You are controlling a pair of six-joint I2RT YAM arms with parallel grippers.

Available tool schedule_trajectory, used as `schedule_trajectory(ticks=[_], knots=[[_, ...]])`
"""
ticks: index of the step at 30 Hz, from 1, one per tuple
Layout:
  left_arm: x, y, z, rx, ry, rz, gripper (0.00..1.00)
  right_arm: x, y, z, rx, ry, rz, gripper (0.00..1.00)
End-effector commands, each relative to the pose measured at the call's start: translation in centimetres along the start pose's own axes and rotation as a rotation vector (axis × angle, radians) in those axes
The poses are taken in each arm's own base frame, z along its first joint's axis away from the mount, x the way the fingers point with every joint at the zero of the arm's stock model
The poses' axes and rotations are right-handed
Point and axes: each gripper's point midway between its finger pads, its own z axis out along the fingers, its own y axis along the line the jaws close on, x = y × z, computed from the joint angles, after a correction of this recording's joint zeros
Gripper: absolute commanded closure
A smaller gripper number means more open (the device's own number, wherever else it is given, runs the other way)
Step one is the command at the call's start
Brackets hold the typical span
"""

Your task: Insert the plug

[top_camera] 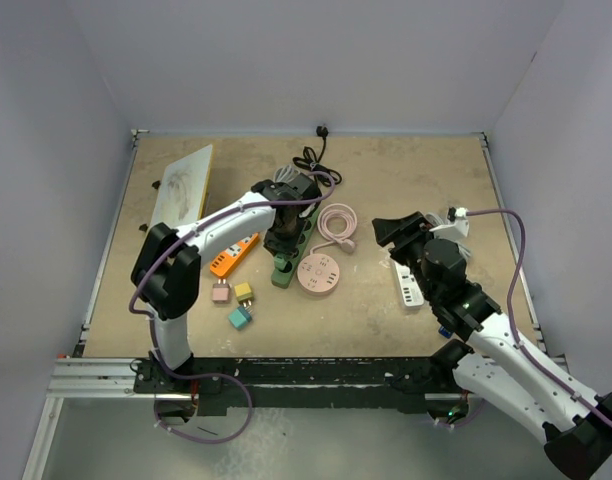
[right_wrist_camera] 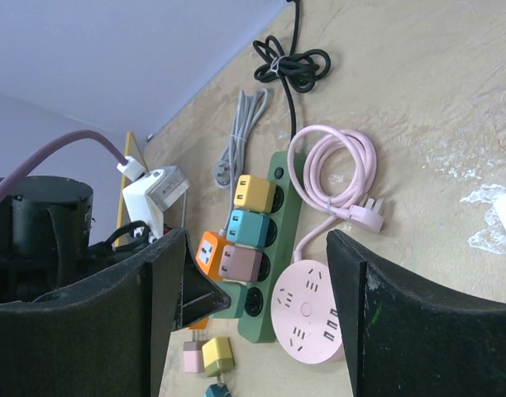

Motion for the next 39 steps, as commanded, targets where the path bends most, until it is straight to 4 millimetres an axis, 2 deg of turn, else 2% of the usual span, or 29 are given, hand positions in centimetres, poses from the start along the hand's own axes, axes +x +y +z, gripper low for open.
schedule_trajectory(ticks=[1,8,20,30,39], knots=[[-0.8,0.2,-0.4,-0.017,-0.024,0.021,1.0,-0.8,-0.2,0.0,0.011,-0.037,0.018,0.29],[0.3,0.9,0.7,-0.045,-0.004,0.018,1.0,-0.7,-0.1,0.0,0.01,-0.034,0.013,0.29],[2.6,2.2,4.2,-0.036,0.049,-0.004,1.0,-0.6,-0.1,-0.2,0.008,-0.028,0.021,0.29],[6.6,3.1,7.5,-0.049,0.128,-0.002,1.0,-0.6,0.0,-0.1,0.008,-0.024,0.027,0.29],[7.5,3.9,8.2,-0.092,0.129,-0.025,1.0,-0.7,0.4,0.2,0.004,-0.024,0.021,0.29]])
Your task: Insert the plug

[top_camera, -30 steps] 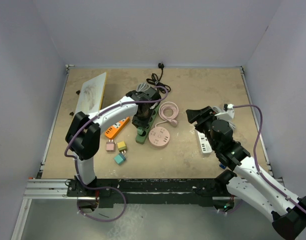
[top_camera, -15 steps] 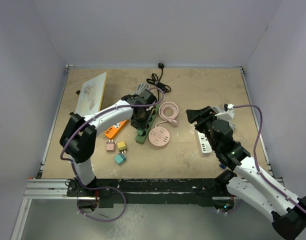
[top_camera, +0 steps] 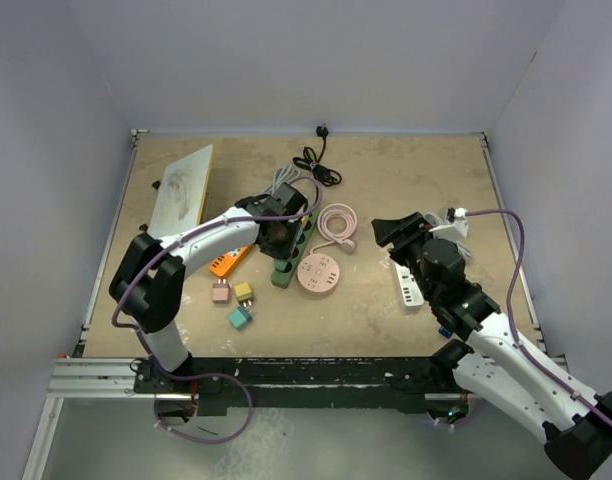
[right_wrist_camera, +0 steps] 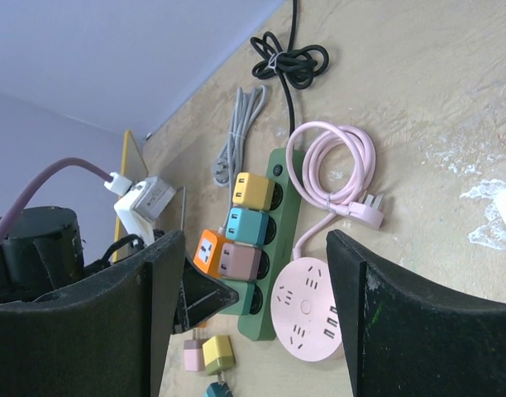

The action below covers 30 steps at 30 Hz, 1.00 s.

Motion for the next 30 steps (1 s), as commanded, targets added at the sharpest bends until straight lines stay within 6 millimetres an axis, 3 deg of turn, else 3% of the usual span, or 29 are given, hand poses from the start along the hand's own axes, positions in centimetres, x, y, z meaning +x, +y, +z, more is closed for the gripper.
schedule_trajectory(ticks=[1,7,11,14,18,21,25,30], knots=[[7.6,3.8,4.6,-0.169,0.237,0.012,1.0,-0.9,0.6,0.2,-0.004,-0.031,0.014,0.29],[9.8,4.2,5.3,-0.247,0.192,-0.031,1.0,-1.0,0.5,0.2,0.0,-0.035,0.014,0.29],[11.6,5.6,6.0,-0.321,0.207,-0.016,1.0,-1.1,0.6,0.3,-0.001,-0.041,0.013,0.29],[11.6,4.9,6.1,-0.293,0.206,-0.017,1.0,-1.1,0.8,0.4,-0.004,-0.039,0.011,0.3],[8.0,3.2,4.1,-0.227,0.133,-0.024,0.97,-1.2,1.1,0.4,-0.007,-0.04,0.013,0.29],[4.3,2.0,1.0,-0.173,0.041,-0.022,0.76,-1.4,1.2,0.3,-0.011,-0.045,0.014,0.29],[-0.6,1.0,-3.4,-0.117,-0.099,-0.042,0.58,-1.7,1.2,0.0,-0.008,-0.05,0.013,0.3],[-3.9,0.4,-6.9,-0.074,-0.221,-0.072,0.41,-1.8,1.0,-0.1,0.007,-0.047,0.013,0.3]])
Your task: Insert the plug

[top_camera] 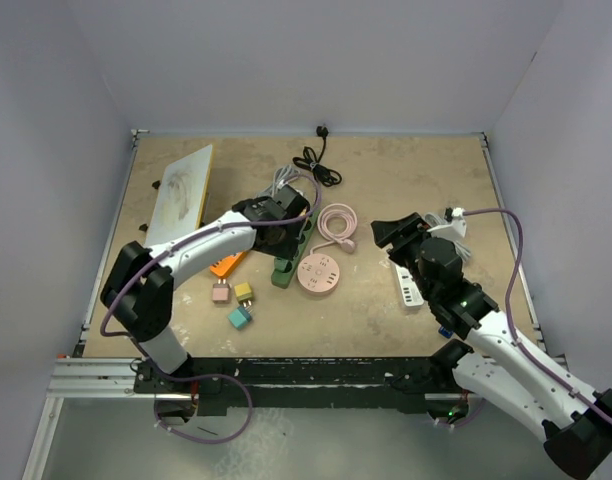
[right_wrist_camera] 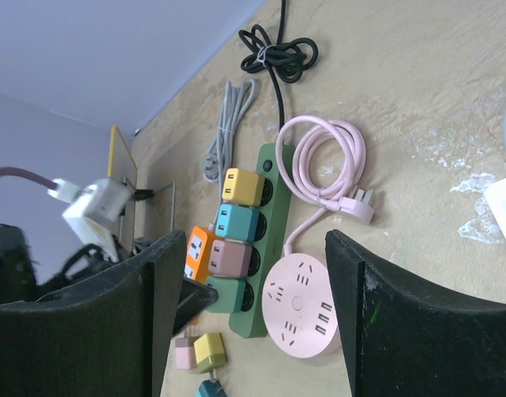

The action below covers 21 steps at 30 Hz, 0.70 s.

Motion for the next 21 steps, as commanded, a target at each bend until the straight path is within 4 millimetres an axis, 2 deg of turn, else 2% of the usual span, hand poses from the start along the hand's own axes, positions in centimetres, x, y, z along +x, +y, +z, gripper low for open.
schedule_trajectory(ticks=[1,5,8,15,21], knots=[[-3.8,0.0,-4.2,0.045,-0.132,-0.043,0.4,-2.2,1.5,-0.5,-0.016,-0.059,0.027,0.3],[-3.1,-1.0,-3.5,0.109,-0.104,-0.043,0.39,-2.1,1.5,-0.5,-0.021,-0.055,0.031,0.3],[-2.0,-1.2,-2.1,0.118,-0.053,-0.038,0.4,-2.0,1.5,-0.4,-0.022,-0.053,0.03,0.3],[-0.2,-1.5,0.4,0.154,0.044,-0.035,0.58,-1.8,1.4,-0.3,-0.019,-0.046,0.023,0.3],[0.8,-1.5,1.6,0.153,0.094,-0.011,0.79,-1.8,1.5,-0.3,-0.018,-0.046,0.025,0.3]])
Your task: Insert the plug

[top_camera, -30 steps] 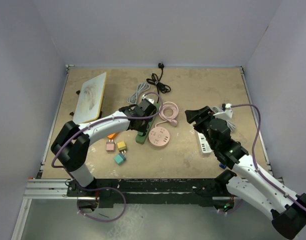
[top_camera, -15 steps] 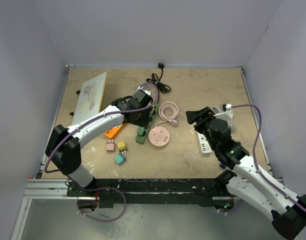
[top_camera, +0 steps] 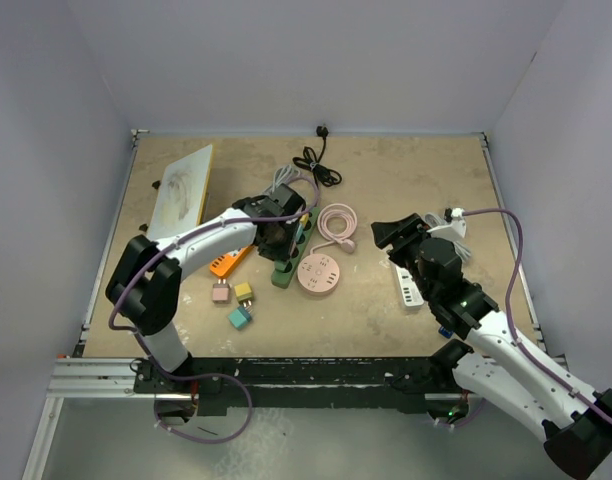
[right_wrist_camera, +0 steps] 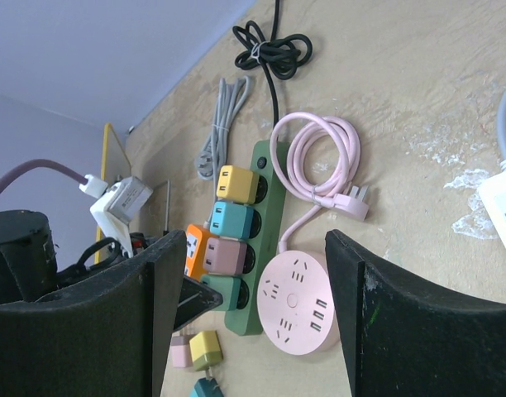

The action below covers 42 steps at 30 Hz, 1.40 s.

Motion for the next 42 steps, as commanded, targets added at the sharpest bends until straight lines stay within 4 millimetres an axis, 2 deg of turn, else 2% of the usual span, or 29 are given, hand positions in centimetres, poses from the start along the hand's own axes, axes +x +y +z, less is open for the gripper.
schedule_trajectory(ticks=[1,5,9,14,17,19,21,23,28,30,33,37,40,42], knots=[[0.2,-0.1,0.8,0.016,0.015,0.027,0.84,-2.0,1.8,-0.2,-0.031,-0.054,0.033,0.3],[2.4,1.1,2.3,-0.034,0.089,0.058,1.0,-1.9,1.8,-0.2,-0.031,-0.052,0.032,0.3],[6.0,3.2,4.1,-0.13,0.183,0.09,1.0,-1.9,1.7,-0.1,-0.028,-0.05,0.03,0.3],[10.8,4.7,6.7,-0.213,0.281,0.106,1.0,-1.7,1.8,0.1,-0.03,-0.044,0.033,0.3],[12.3,5.0,7.5,-0.209,0.29,0.089,1.0,-1.7,1.9,0.2,-0.033,-0.043,0.032,0.3],[12.5,4.6,7.5,-0.189,0.293,0.085,1.0,-1.7,2.0,0.2,-0.033,-0.043,0.032,0.3],[11.6,4.0,7.1,-0.163,0.267,0.08,1.0,-1.7,2.0,0.2,-0.034,-0.045,0.031,0.3],[9.6,2.7,6.0,-0.109,0.215,0.073,0.99,-1.9,2.2,0.2,-0.038,-0.047,0.031,0.3],[2.3,-0.2,0.9,-0.021,0.02,0.064,0.62,-2.1,2.5,0.1,-0.042,-0.053,0.032,0.3],[-0.5,-0.9,-1.9,0.009,-0.069,0.058,0.53,-2.3,2.6,0.0,-0.045,-0.057,0.032,0.3],[-3.9,-1.4,-5.7,0.04,-0.183,0.045,0.45,-2.4,2.6,-0.1,-0.046,-0.057,0.031,0.3],[-7.2,-1.2,-9.3,0.065,-0.316,0.005,0.42,-2.5,2.7,-0.2,-0.048,-0.059,0.034,0.3],[-9.1,0.6,-9.8,0.012,-0.413,-0.083,0.42,-2.5,2.7,-0.2,-0.049,-0.059,0.037,0.3],[-10.1,1.9,-9.2,-0.033,-0.458,-0.156,0.44,-2.4,2.7,-0.1,-0.049,-0.057,0.036,0.3]])
